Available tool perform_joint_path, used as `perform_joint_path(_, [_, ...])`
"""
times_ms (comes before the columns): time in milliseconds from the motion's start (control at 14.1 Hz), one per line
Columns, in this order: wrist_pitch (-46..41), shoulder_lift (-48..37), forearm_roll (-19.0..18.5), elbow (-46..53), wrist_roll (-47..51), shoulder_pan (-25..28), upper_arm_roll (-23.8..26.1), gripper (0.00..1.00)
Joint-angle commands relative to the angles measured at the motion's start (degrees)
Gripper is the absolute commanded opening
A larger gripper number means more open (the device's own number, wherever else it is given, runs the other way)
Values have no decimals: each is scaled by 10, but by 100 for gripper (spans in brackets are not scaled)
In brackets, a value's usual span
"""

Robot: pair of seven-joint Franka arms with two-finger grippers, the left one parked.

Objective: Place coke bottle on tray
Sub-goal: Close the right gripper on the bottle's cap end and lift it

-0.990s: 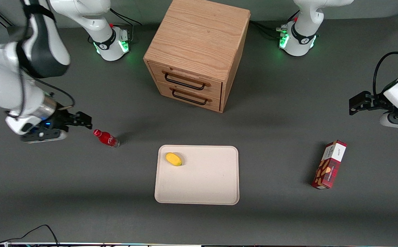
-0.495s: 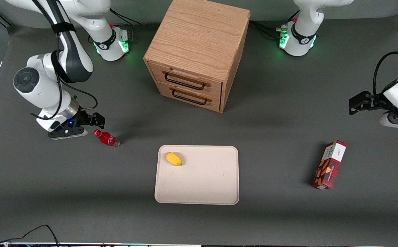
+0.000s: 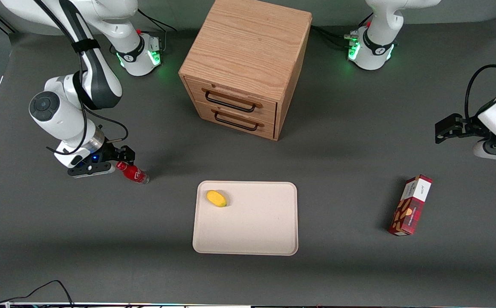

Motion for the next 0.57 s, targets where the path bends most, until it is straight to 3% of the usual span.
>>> perform_joint_path(0, [11,1,-12,-4,15,1,1,62])
perform_joint_path(354, [14,1,-12,-6,15,0,1,0])
perform_joint_path(495, [11,-4,-12,-5,16,1,1,0])
